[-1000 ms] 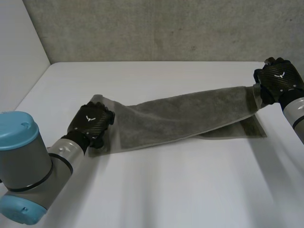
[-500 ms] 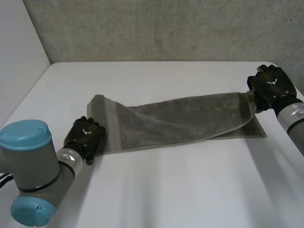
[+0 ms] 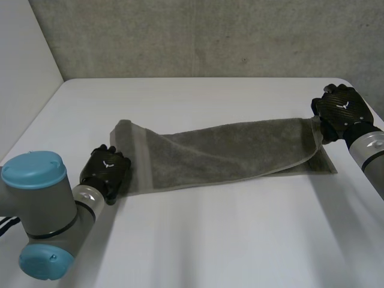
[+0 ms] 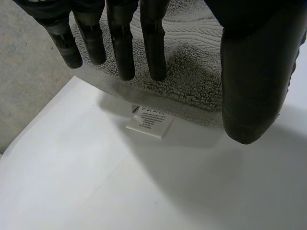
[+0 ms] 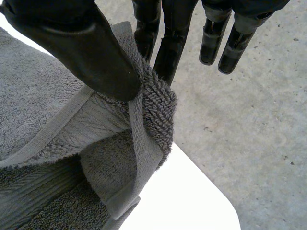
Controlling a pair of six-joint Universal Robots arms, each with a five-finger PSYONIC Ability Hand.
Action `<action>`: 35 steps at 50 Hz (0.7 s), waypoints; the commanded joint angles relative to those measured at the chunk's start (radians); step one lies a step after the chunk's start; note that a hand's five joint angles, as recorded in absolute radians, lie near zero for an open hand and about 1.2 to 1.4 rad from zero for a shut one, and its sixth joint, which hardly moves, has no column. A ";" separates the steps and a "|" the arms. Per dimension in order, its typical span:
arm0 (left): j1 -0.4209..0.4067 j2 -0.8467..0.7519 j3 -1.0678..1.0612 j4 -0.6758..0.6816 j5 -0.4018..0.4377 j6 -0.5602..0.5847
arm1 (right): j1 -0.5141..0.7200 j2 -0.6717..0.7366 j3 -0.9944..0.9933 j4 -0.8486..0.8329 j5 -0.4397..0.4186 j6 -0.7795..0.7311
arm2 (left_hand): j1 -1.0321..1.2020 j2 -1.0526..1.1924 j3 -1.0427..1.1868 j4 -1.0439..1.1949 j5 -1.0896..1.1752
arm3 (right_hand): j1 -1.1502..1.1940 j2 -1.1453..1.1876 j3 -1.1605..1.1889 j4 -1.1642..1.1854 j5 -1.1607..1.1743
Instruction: Fold the towel.
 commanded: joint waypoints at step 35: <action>-0.003 -0.053 0.036 -0.011 0.091 -0.003 | 0.005 0.005 0.001 0.001 0.000 -0.002 | 0.496 0.493 -0.049 -0.054 0.522 | 0.093 0.125 -0.047 -0.076 0.081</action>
